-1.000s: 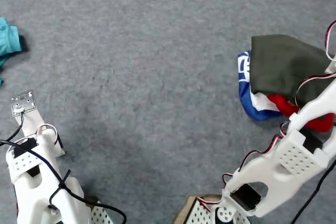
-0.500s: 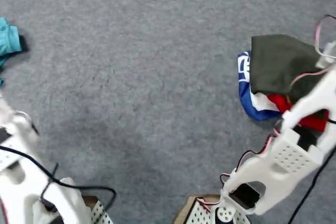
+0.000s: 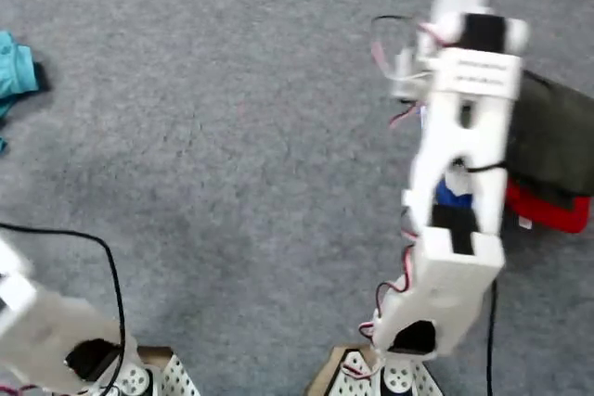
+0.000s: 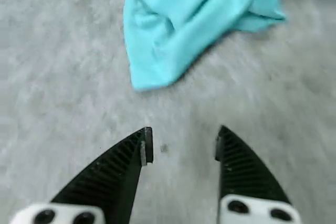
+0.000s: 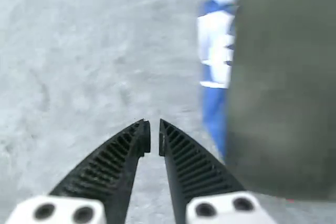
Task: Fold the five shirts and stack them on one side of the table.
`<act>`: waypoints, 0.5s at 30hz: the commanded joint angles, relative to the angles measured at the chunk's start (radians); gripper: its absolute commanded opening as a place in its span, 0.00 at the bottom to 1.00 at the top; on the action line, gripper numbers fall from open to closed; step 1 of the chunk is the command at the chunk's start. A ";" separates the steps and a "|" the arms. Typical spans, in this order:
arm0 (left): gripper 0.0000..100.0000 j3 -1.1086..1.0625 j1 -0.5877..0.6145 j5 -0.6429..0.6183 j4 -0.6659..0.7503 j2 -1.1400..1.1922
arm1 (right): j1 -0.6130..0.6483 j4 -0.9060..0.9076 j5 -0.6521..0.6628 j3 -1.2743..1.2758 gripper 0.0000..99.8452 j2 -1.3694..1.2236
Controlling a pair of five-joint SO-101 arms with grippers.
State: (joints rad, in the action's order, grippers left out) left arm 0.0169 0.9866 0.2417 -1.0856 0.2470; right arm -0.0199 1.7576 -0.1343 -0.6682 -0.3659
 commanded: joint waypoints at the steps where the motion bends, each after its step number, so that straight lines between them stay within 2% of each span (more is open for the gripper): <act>1: 0.23 0.247 0.012 0.014 0.002 0.220 | 0.054 -0.087 -0.017 0.013 0.05 0.074; 4: 0.23 0.407 0.000 -0.018 -0.006 0.381 | 0.051 -0.149 -0.017 0.019 0.05 0.068; 7: 0.22 0.532 -0.008 -0.046 -0.006 0.499 | 0.054 -0.129 -0.015 0.021 0.05 0.054; 15: 0.01 0.694 -0.015 -0.040 -0.014 0.657 | 0.053 0.029 -0.011 0.028 0.05 0.053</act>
State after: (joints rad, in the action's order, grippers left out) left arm 0.6460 0.9636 0.2048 -1.0963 0.8777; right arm 0.0215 1.7499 -0.1389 -0.6483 -0.3644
